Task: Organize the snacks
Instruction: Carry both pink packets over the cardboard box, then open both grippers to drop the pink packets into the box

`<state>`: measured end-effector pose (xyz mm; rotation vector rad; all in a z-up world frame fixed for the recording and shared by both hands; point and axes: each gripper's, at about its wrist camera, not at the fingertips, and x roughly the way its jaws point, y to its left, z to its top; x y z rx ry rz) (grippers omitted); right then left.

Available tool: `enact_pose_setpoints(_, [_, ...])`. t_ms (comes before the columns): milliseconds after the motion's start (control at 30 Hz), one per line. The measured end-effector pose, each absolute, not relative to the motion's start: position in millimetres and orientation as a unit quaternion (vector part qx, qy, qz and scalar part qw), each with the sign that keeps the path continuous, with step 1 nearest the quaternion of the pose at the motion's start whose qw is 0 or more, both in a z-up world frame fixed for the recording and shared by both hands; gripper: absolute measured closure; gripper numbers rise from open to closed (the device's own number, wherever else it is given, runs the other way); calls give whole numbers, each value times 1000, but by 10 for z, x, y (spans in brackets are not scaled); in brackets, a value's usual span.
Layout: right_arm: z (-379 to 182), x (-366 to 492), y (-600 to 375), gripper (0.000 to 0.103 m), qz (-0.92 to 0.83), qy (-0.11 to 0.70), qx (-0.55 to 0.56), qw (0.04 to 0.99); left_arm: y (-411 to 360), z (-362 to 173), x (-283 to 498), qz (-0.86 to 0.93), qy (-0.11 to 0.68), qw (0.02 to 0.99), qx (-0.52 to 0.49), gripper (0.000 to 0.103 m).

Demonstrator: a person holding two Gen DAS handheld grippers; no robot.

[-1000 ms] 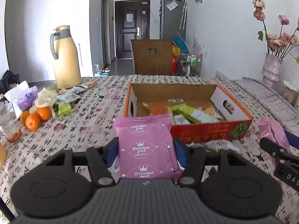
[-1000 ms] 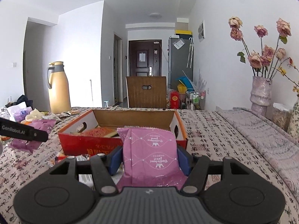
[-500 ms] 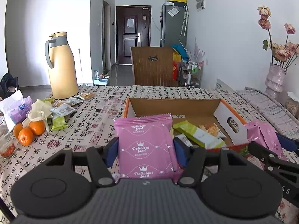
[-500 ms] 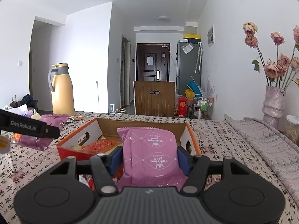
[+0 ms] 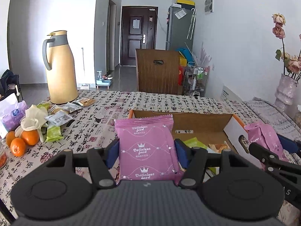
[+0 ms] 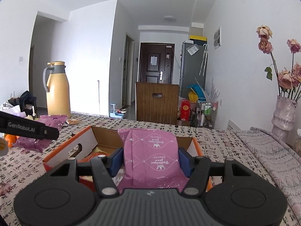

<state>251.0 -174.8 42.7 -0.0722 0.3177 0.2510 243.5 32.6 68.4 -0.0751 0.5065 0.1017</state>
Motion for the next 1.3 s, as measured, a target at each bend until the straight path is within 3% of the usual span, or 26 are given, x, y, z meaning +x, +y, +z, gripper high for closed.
enact_pose_setpoints(567, [248,3245,-1666,42,136,180,-16,974,324,471,3097,58,265,961,-47,40])
enact_pose_setpoints(1100, [51,3298,-1644,42,145,209,-14,967,360,250,3184,46,282,957,-48,40])
enact_pose_setpoints(1200, [70,3269,-1663,41,143,203,-11,969,358,288,3138,45,269,961,-49,27])
enact_pose_setpoints(1300, [81,3257,-1703,18,137,198,-2,971,357,325,3092,54,252,965,-51,6])
